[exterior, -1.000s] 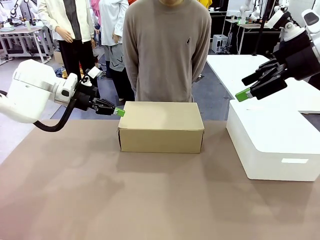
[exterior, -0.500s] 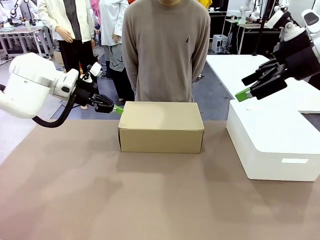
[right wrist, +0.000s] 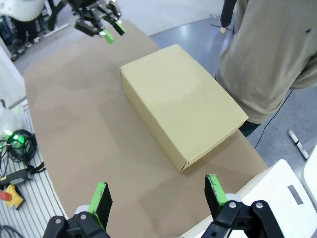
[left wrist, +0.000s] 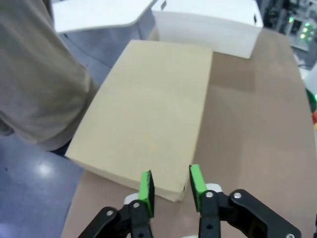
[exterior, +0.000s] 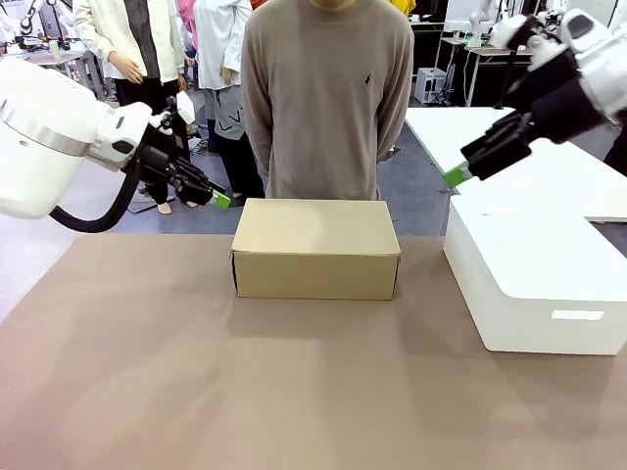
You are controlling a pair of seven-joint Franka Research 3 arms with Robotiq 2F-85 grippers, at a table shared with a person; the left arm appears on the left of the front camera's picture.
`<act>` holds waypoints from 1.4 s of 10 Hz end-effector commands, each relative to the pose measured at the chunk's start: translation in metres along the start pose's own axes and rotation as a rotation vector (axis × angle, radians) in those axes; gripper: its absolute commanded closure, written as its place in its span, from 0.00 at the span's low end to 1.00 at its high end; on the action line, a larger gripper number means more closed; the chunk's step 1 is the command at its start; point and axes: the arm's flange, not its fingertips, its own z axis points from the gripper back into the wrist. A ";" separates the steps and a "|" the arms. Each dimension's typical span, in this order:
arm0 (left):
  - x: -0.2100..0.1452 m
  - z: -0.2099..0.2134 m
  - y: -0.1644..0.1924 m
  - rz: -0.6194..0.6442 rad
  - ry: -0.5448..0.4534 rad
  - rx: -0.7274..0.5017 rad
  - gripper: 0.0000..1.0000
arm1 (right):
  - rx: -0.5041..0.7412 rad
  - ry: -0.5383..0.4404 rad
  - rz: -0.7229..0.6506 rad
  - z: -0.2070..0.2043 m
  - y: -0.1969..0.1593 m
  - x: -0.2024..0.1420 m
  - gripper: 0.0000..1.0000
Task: Pack the shoes into the box.
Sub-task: Press down on the lid of the Shoes Box.
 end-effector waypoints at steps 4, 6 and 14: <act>0.027 0.043 -0.035 0.105 0.067 0.059 0.00 | -0.030 0.123 -0.025 -0.061 -0.018 0.066 0.00; 0.032 0.052 -0.042 0.162 0.119 0.038 0.00 | -0.038 0.194 -0.030 -0.088 -0.026 0.081 0.00; 0.032 0.047 -0.043 0.195 0.118 0.015 0.00 | -0.042 0.159 -0.008 -0.085 -0.021 0.075 0.00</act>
